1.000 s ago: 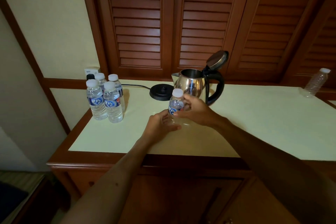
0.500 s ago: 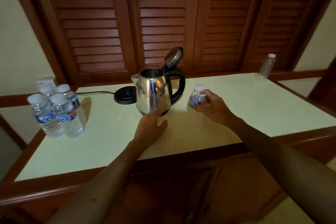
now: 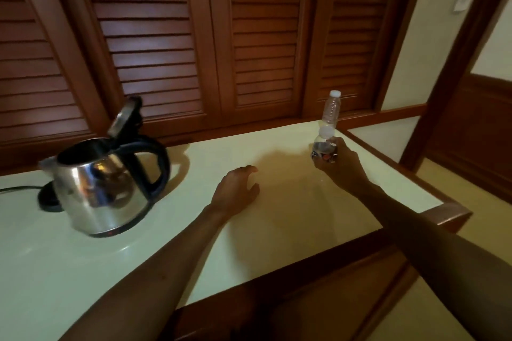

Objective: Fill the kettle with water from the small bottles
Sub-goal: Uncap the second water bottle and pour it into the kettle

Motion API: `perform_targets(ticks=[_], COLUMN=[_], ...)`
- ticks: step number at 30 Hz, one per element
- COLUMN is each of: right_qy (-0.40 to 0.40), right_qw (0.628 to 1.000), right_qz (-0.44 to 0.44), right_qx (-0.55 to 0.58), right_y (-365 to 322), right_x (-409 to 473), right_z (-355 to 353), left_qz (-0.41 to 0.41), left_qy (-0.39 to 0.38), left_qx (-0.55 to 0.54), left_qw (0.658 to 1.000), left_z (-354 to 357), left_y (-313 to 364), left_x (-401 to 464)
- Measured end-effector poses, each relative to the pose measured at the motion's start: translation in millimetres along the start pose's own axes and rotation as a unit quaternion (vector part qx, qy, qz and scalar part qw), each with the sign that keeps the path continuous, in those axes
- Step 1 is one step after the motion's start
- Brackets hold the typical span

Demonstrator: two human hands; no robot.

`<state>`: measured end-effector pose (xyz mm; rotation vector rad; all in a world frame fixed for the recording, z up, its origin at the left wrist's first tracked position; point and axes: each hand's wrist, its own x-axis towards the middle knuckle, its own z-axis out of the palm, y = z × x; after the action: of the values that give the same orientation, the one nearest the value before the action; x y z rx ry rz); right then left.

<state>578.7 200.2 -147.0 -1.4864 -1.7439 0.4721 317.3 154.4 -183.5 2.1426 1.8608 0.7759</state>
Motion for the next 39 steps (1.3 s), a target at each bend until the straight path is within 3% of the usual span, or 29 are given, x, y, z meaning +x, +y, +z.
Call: perform_targets(ticks=[8,13,15,39], right_qy=[0.003,0.013,0.018,-0.014], right_qw=[0.999,0.997,0.997,0.989], right_qz=[0.016,0.042,0.045,0.103], right_qx=[0.048,0.056,0.056,0.109], right_y=[86.1,117.5,125.6,144.1], right_x=[89.8,142.2,158.5,166.6], right_z=[-33.3,-37.7,-34.8,-16.2], left_qz=[-0.021,-0.064,-0.065,-0.066], left_qy=[0.032,-0.072,-0.076,-0.034], left_qx=[-0.015,0.159,0.184,0.152], left_qw=[0.999,0.983,0.978,0.986], left_z=[62.3,94.5,98.3,99.9], left_y=[47.8,41.0,39.6,37.6], left_x=[111.4,137.6,139.9,137.4])
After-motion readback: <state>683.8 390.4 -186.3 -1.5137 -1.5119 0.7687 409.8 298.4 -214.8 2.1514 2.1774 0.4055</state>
